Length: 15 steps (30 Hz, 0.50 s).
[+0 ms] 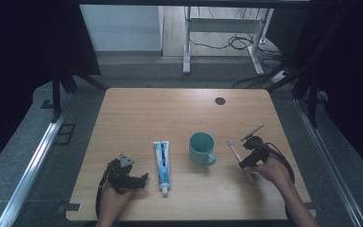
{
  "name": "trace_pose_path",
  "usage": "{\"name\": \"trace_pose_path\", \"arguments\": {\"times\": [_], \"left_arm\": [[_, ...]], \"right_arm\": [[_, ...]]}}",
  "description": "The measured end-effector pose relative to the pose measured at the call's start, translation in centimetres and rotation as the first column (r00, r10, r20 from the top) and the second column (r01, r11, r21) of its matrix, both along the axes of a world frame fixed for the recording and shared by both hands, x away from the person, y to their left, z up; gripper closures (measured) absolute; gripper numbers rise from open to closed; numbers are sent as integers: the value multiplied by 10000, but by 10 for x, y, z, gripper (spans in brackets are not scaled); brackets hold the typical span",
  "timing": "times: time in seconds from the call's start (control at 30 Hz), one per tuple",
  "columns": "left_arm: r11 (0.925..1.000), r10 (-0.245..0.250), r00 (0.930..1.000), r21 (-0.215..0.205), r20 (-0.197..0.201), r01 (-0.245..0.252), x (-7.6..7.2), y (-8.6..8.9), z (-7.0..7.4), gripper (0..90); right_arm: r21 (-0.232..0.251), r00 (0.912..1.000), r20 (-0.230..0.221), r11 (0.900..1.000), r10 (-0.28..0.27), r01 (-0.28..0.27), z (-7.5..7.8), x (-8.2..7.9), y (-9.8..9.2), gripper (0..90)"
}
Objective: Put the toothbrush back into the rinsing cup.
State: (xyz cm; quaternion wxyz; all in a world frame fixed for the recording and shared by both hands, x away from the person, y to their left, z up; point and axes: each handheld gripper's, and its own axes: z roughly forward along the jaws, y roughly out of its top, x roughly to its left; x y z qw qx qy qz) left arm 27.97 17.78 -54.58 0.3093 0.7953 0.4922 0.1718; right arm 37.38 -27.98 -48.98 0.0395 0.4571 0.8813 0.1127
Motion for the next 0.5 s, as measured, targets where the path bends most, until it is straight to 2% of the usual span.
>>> {"name": "trace_pose_path", "arguments": {"times": [0.5], "left_arm": [[10000, 1, 10000, 1, 1, -1, 0, 0, 0, 0]], "right_arm": [[-763, 9963, -853, 9971, -140, 74, -2, 20, 20, 625]]}}
